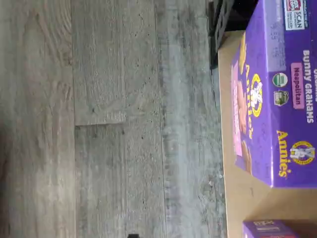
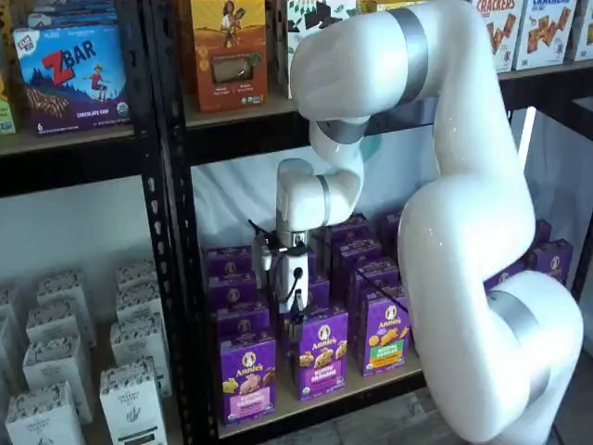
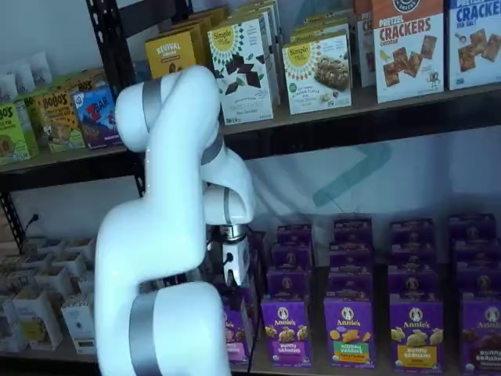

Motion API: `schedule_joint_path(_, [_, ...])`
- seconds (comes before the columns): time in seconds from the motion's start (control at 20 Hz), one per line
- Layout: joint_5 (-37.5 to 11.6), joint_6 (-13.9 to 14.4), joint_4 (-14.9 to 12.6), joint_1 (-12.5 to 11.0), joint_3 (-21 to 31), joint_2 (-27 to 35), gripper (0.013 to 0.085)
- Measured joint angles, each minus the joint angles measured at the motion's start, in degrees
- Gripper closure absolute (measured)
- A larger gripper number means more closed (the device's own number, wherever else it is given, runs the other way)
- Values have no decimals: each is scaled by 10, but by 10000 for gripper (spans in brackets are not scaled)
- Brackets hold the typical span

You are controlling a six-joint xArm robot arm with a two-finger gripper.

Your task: Pick up the purple box with a pink patch in the middle, on the bottom shelf, the first box from the left

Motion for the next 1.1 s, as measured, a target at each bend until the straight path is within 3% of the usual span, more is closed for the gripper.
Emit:
schedule_joint_path(0.1, [-16,20,-21,3,-1,7,130])
schedule_joint_path(0.25, [-27,30,-26,8,-13,23,130])
schedule_joint_path(0.6, [-79,14,-4,15,-11,39,130])
schedule_joint_path(1.1, [-85,16,0,20,-43,67,130])
